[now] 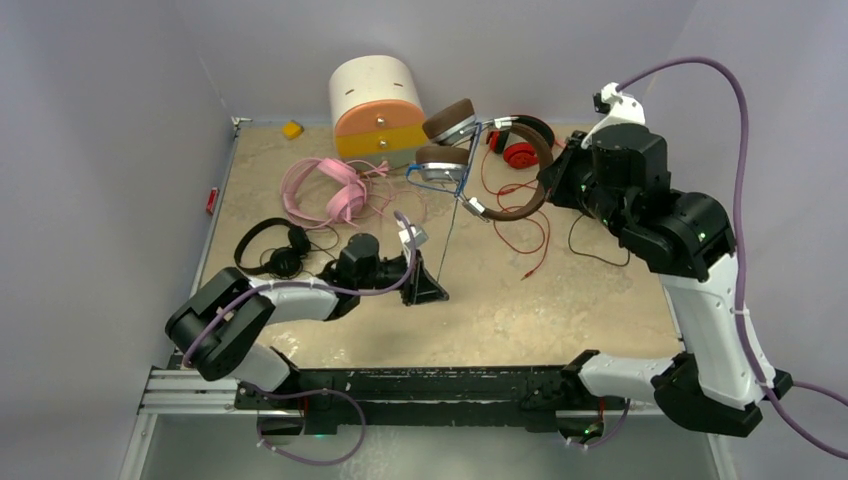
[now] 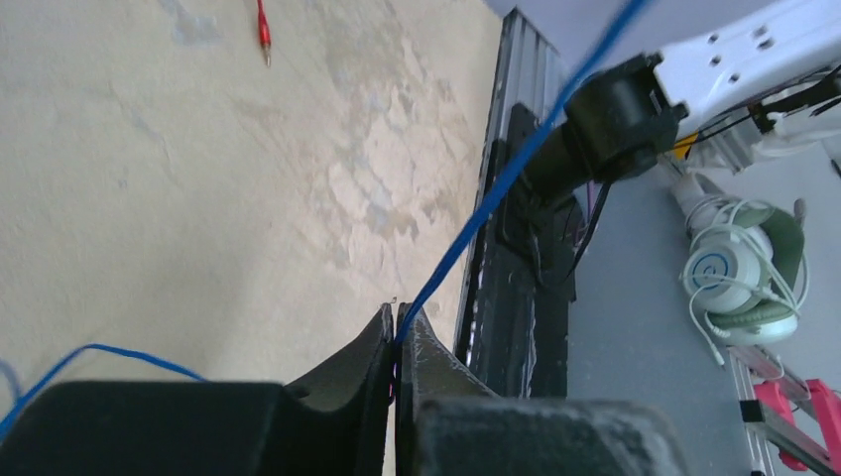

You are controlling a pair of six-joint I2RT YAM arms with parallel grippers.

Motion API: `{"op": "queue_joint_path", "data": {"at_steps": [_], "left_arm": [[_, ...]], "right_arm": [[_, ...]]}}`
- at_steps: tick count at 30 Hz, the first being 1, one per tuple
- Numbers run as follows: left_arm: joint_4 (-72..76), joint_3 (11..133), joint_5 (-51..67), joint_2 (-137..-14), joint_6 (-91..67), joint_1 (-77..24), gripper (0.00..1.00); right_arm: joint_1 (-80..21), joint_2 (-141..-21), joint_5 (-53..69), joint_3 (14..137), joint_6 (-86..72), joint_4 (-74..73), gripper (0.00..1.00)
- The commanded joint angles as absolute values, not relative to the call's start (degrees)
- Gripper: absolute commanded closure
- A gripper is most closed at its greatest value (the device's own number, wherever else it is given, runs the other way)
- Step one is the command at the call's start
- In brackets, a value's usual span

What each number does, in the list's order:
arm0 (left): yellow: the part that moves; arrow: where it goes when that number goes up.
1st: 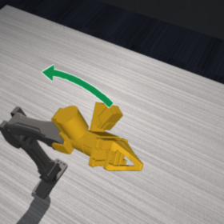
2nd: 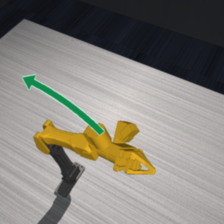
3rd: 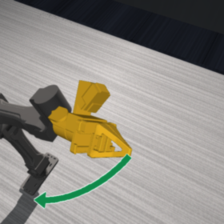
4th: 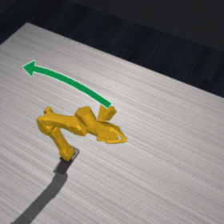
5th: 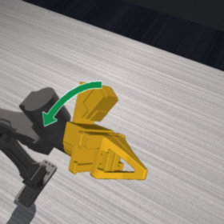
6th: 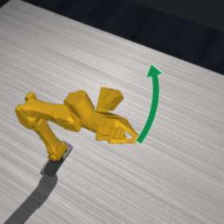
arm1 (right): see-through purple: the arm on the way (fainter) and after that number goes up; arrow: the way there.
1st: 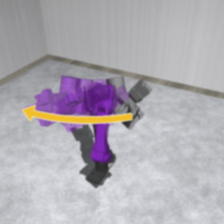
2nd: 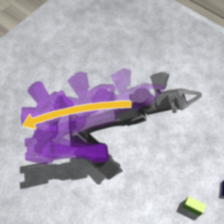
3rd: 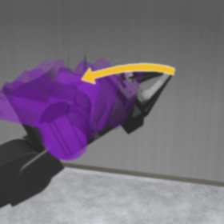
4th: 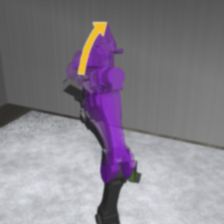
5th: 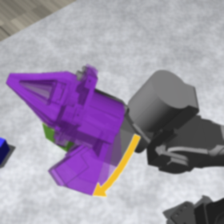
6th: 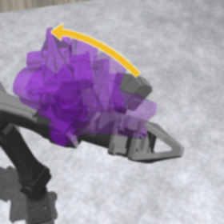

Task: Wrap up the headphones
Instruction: Wrap the headphones cable around the headphones.

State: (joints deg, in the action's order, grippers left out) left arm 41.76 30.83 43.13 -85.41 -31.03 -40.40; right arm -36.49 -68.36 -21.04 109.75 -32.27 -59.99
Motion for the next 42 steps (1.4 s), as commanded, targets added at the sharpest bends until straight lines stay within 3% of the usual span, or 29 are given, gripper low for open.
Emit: {"op": "queue_joint_path", "data": {"at_steps": [1,6,17,24,34,42], "left_arm": [[45.6,25.6,41.2,-81.8,-32.4,-41.4,1.0],[38.9,23.1,39.3,-74.6,-31.9,-42.9,1.0],[5.4,30.9,34.8,-58.6,-25.7,-45.3,1.0],[-3.0,36.8,32.1,-62.4,-24.5,-51.7,1.0],[-5.1,41.9,27.6,-65.7,-23.6,-60.1,1.0],[-22.8,52.6,13.4,-61.3,-19.4,-60.3,1.0]], "right_arm": [[-36.7,-70.6,-32.0,110.7,-31.0,-56.4,1.0],[-35.9,-73.7,-38.3,108.6,-27.7,-54.1,1.0],[-31.9,-77.9,-47.8,94.1,-25.5,-44.8,1.0],[-23.5,-78.9,-32.5,89.9,-32.9,-44.7,1.0],[-22.1,-78.0,-31.3,85.8,-28.6,-40.7,1.0],[-22.0,-75.5,-38.5,77.7,-27.9,-39.6,1.0]]}}
